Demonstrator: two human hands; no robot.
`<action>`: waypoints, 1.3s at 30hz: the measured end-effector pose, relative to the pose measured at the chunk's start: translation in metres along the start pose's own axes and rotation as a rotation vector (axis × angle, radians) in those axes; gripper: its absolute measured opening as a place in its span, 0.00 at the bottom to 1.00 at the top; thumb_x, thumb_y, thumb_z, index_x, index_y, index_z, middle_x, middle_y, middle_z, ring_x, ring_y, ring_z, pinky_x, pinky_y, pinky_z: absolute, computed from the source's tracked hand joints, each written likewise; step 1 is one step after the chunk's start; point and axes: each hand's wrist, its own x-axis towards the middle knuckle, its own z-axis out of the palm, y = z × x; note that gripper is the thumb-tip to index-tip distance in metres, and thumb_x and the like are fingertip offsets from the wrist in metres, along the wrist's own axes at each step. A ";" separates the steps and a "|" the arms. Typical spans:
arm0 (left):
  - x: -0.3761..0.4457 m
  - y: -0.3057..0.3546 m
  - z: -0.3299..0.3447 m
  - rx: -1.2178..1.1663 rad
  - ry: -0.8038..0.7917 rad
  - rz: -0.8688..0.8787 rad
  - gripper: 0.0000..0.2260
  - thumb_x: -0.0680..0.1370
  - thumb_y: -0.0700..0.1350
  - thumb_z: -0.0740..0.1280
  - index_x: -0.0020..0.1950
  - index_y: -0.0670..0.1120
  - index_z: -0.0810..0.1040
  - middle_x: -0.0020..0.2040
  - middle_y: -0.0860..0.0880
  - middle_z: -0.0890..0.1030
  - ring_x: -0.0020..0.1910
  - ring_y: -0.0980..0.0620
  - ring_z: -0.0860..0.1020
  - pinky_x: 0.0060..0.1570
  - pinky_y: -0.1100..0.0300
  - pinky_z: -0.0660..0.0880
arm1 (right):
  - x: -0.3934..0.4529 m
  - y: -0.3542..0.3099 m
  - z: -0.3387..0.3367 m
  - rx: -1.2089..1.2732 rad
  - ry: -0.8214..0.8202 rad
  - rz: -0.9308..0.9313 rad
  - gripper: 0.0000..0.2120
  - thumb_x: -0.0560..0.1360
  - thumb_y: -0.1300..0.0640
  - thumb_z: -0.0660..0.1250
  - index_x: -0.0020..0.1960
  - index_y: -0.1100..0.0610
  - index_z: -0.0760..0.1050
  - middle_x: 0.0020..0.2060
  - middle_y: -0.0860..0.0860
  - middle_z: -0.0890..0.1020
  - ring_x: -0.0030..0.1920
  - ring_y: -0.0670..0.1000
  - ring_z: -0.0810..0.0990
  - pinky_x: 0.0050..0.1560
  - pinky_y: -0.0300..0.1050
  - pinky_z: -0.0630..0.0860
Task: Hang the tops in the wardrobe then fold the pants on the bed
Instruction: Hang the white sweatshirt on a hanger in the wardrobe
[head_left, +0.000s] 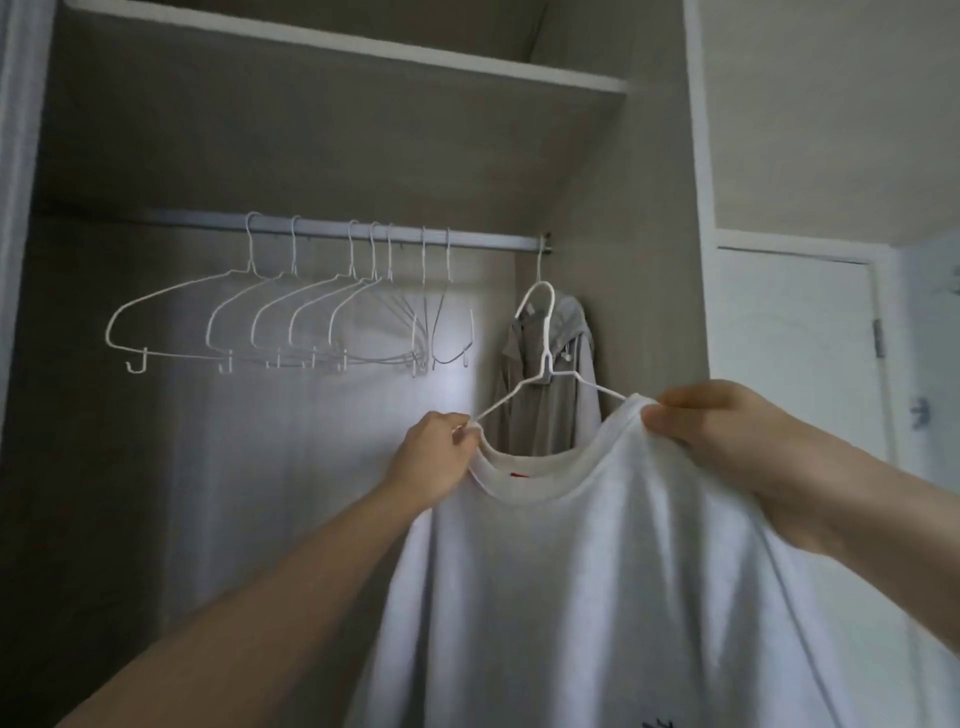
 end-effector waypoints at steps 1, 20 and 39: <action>-0.002 0.008 0.006 -0.028 -0.032 0.035 0.09 0.80 0.47 0.62 0.46 0.47 0.80 0.47 0.45 0.81 0.52 0.42 0.80 0.50 0.56 0.74 | 0.004 -0.003 0.000 -0.034 0.039 -0.008 0.12 0.78 0.59 0.65 0.38 0.62 0.78 0.31 0.55 0.81 0.30 0.51 0.80 0.32 0.40 0.75; 0.005 0.077 0.029 -0.400 -0.120 0.143 0.53 0.66 0.58 0.75 0.75 0.67 0.37 0.78 0.59 0.55 0.74 0.54 0.62 0.69 0.50 0.67 | 0.208 -0.060 0.076 0.058 0.343 -0.145 0.15 0.79 0.64 0.55 0.64 0.65 0.67 0.50 0.58 0.72 0.53 0.57 0.75 0.51 0.45 0.71; 0.090 -0.012 0.070 -0.172 -0.029 0.114 0.20 0.80 0.38 0.59 0.70 0.54 0.65 0.53 0.43 0.79 0.47 0.43 0.80 0.41 0.57 0.76 | 0.328 -0.014 0.114 -0.413 0.311 -0.143 0.15 0.80 0.63 0.59 0.64 0.69 0.72 0.63 0.64 0.75 0.64 0.63 0.73 0.60 0.48 0.70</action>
